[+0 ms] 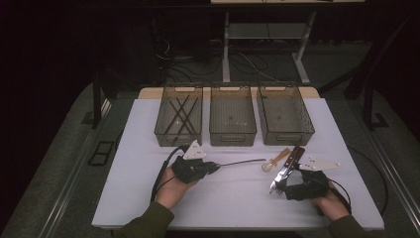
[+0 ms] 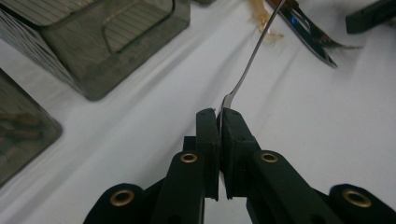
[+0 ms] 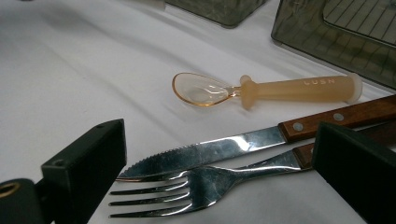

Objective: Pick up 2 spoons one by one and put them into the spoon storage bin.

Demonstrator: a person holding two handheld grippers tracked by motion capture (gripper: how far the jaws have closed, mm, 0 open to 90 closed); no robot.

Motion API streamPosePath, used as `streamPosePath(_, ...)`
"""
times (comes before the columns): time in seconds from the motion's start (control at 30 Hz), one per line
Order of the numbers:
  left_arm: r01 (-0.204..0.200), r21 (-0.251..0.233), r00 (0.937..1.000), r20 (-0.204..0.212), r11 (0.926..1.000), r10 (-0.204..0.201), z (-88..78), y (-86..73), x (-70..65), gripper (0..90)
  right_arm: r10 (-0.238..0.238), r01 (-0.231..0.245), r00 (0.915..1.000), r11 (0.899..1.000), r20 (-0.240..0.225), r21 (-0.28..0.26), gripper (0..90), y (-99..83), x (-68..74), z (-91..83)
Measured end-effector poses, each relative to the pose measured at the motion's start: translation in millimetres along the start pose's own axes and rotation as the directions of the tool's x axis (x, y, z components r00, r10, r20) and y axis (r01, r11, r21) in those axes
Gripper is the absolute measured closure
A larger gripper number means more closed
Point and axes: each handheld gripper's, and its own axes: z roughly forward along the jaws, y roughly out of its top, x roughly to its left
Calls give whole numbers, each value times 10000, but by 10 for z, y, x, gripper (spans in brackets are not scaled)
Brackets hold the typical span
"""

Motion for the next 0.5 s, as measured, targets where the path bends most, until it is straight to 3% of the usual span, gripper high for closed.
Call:
streamPosePath(0.07, 64, -86, 10000, 40, 9999, -63, -2, 18, 26, 864, 7, -7, 10000, 10000, 3, 7, 32, 0, 0, 3)
streamPosePath(0.23, 690, -587, 9976, 35, 9959, -689, -26, 81, 117, 864, 41, -41, 10000, 10000, 40, -14, 32, -2, -8, 3)
streamPosePath(0.5, 938, -1058, 9945, -358, 9900, -981, -45, 248, 284, 864, -2, 2, 10000, 10000, 26, -12, 32, -5, -9, -1)
